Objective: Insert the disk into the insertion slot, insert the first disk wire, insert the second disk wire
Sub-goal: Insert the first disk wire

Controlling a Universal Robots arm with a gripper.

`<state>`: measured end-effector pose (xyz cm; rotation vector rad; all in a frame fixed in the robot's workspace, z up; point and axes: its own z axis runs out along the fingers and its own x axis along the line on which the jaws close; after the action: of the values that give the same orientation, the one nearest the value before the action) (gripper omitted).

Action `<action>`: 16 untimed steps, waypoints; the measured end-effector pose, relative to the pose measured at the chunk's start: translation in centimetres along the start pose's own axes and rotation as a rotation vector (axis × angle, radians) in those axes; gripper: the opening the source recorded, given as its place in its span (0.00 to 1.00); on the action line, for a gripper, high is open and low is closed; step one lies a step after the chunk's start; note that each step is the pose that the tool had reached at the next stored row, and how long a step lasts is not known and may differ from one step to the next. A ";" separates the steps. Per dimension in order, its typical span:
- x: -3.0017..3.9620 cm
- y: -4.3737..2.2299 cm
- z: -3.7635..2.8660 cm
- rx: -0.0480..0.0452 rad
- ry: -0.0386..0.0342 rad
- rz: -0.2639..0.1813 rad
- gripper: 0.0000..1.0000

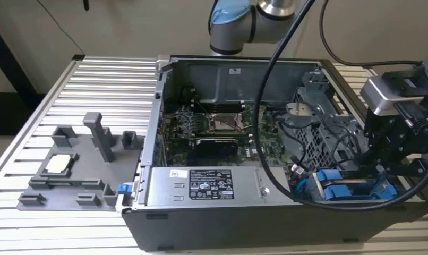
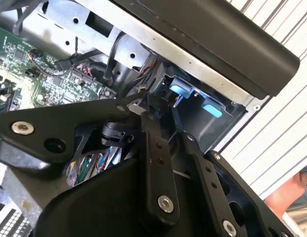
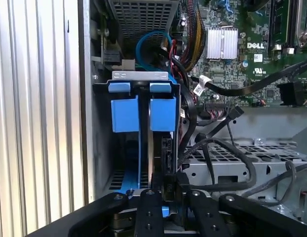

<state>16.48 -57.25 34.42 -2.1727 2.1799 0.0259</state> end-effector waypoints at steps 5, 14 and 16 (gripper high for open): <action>-0.13 -0.08 -2.20 0.0000 0.0000 0.000 0.27; -0.24 -0.14 -4.17 0.0000 -0.0016 0.000 0.27; -0.24 -0.14 -4.18 0.0000 -0.0029 0.000 0.27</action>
<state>16.49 -57.25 38.61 -2.1713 2.1784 0.0290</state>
